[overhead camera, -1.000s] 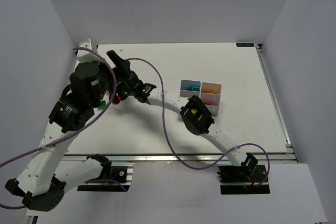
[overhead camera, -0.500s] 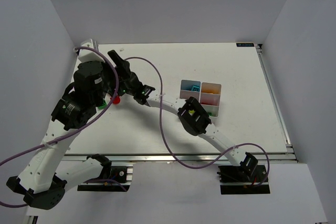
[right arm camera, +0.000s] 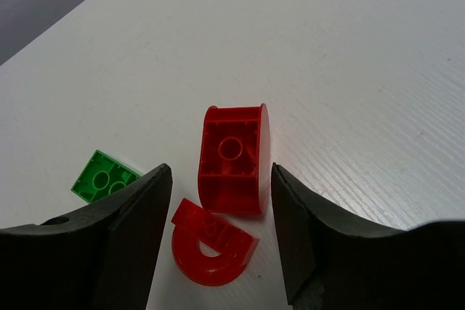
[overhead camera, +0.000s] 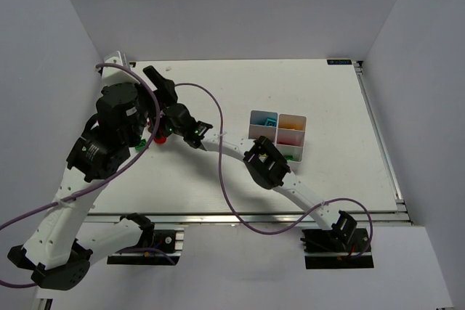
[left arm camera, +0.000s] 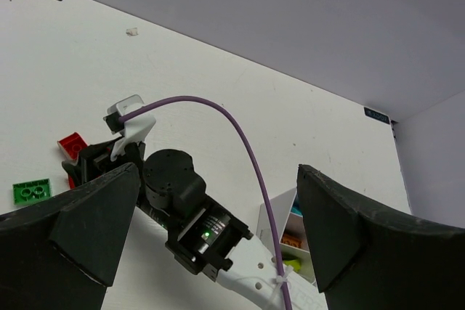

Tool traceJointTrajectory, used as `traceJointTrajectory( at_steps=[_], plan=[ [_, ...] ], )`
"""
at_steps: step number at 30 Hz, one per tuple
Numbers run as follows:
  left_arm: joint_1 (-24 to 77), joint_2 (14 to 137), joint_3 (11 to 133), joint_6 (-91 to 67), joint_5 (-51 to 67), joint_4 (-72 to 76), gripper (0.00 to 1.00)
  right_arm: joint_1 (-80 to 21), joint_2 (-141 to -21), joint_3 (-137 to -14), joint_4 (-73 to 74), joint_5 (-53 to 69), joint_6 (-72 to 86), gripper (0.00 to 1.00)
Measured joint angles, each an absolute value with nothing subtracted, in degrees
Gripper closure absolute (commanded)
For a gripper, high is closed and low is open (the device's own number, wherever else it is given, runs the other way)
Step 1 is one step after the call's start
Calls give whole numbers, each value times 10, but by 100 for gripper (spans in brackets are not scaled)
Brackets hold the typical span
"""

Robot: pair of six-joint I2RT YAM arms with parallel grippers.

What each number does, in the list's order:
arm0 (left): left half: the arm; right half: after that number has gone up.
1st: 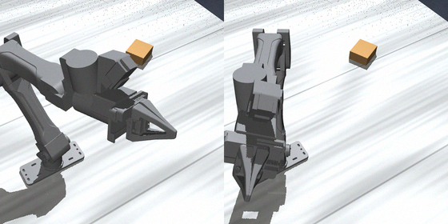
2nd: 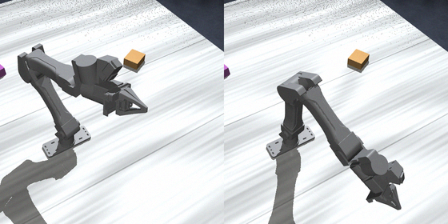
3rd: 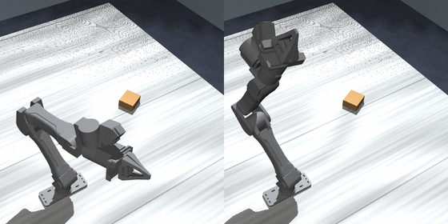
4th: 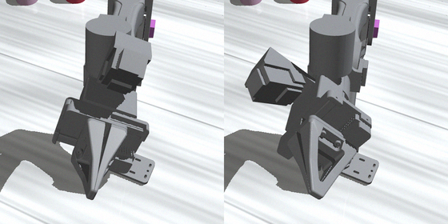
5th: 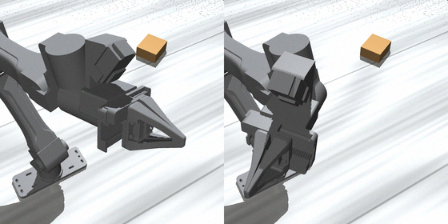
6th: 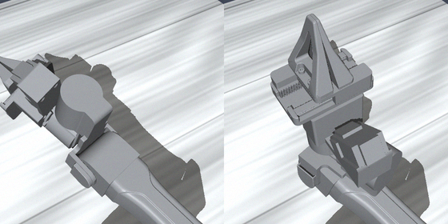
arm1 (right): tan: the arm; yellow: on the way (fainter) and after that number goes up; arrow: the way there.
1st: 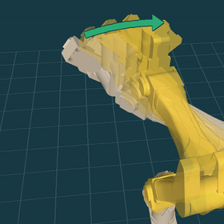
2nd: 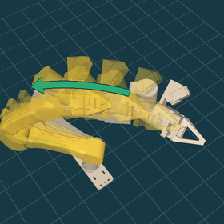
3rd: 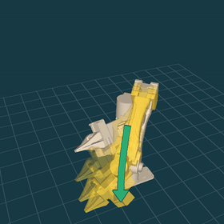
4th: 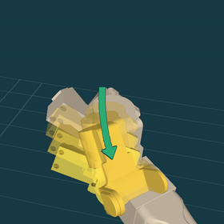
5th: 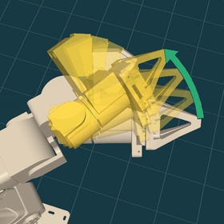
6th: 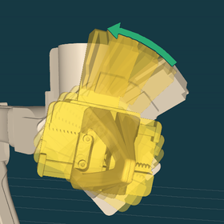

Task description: Sort the legos into containers by color

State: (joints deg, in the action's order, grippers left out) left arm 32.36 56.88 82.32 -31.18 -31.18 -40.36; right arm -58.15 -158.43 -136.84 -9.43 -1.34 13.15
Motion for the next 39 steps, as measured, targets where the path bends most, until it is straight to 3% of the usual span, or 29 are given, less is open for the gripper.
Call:
traceJointTrajectory(
  at_steps=[6, 18, 35, 39],
  plan=[
    [324, 568, 836, -314, -322, -407, 2, -582, -1588, -1379, -88, -14, 142, 45],
    [324, 533, 844, -337, -345, -421, 2, -582, -1599, -1379, -68, -13, 149, 46],
    [324, 522, 835, -351, -354, -430, 2, -582, -1607, -1378, -94, 1, 148, 77],
    [324, 514, 820, -358, -354, -429, 2, -582, -1588, -1319, -150, 20, 145, 81]
  ],
)
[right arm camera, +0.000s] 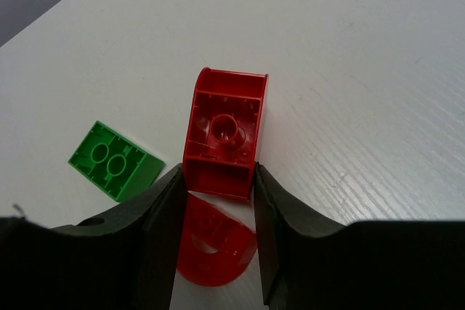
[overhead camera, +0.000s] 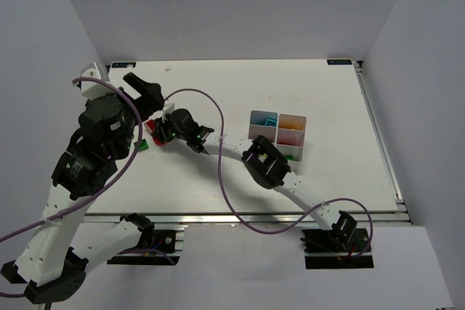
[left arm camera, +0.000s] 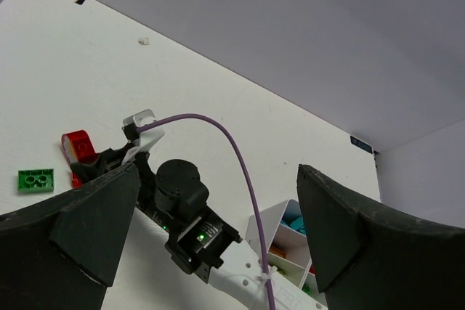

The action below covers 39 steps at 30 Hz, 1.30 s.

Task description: Sort the legos into containers by color

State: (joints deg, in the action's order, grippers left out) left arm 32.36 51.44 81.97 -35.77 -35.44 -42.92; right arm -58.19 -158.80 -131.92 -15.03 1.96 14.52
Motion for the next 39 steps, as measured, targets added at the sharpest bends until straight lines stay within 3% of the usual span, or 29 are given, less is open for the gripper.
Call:
traceJointTrajectory(
  at_steps=[14, 25, 32, 39],
  plan=[
    [324, 489, 772, -374, -351, -413, 2, -574, -1447, -1154, -209, 76, 126, 92],
    [324, 442, 718, -394, -338, -376, 2, -523, -1140, -879, -205, 134, 67, 98],
    [324, 447, 692, -395, -321, -337, 2, -425, -906, -762, -90, 221, -66, 100],
    [324, 467, 649, -403, -297, -299, 2, -301, -716, -725, 106, 288, -253, 100]
  ],
)
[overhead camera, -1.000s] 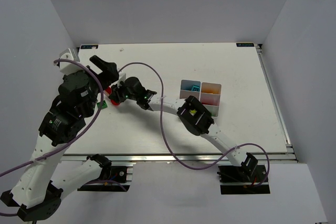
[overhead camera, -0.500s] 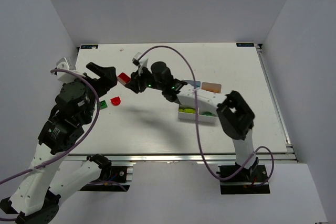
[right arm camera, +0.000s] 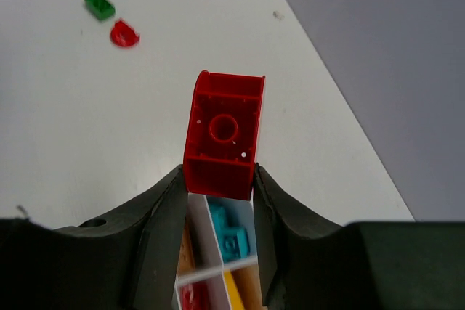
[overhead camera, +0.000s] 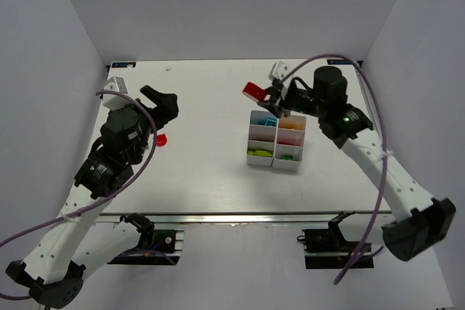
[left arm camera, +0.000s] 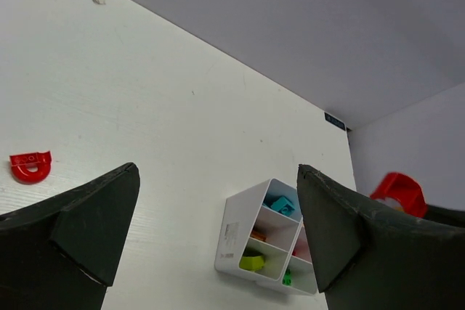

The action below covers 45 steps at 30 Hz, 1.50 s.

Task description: Sort the legos into containers by color

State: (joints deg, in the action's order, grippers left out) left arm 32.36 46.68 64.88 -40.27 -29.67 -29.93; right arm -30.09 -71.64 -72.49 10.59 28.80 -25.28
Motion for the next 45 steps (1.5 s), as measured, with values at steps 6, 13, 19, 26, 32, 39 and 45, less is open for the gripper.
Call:
traceJointTrajectory(
  at_steps=[6, 13, 19, 26, 32, 39, 45],
  plan=[
    [324, 484, 616, -415, -272, -271, 2, -248, -629, -661, 247, 293, -379, 100],
    [324, 510, 613, -425, -252, -267, 2, -208, -672, -659, 377, 274, -465, 100],
    [324, 503, 589, -437, -246, -263, 2, -186, -728, -711, 472, 241, -534, 100],
    [323, 498, 569, -451, -243, -260, 2, -183, -779, -757, 554, 205, -589, 100],
    [323, 498, 569, -451, -241, -260, 2, -183, -828, -802, 603, 177, -610, 100],
    [323, 499, 569, -451, -241, -260, 2, -183, -846, -830, 625, 156, -623, 100],
    [324, 499, 569, -453, -241, -256, 2, -183, -858, -836, 634, 145, -628, 100]
  ],
)
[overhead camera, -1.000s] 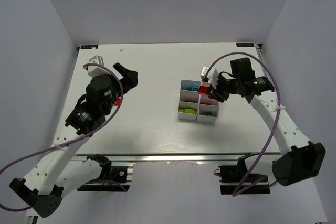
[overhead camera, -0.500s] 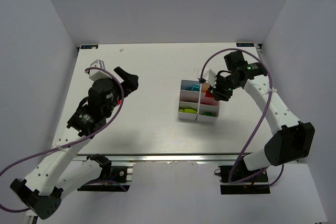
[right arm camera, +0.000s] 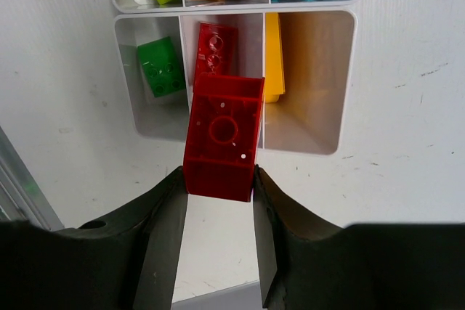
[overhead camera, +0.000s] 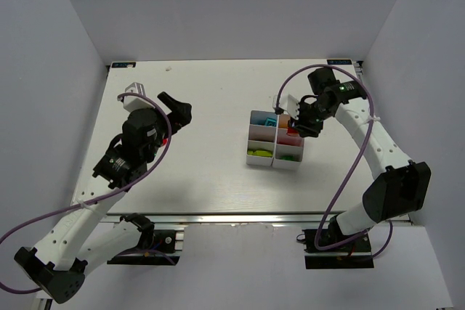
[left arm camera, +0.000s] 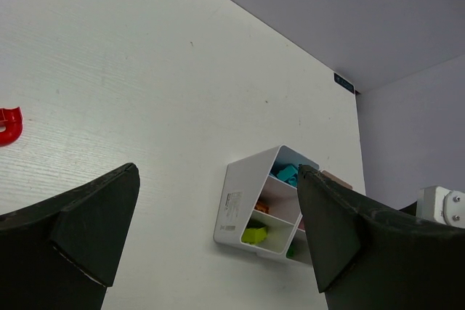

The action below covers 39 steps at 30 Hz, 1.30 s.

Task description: Sort the legos into containers by color

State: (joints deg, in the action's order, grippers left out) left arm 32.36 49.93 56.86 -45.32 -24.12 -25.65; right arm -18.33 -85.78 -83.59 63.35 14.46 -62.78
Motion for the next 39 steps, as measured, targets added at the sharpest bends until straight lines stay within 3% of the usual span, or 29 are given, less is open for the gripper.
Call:
traceJointTrajectory(
  at_steps=[39],
  plan=[
    [324, 509, 569, -460, -232, -257, 2, -183, -877, -858, 650, 138, -637, 100]
  ],
)
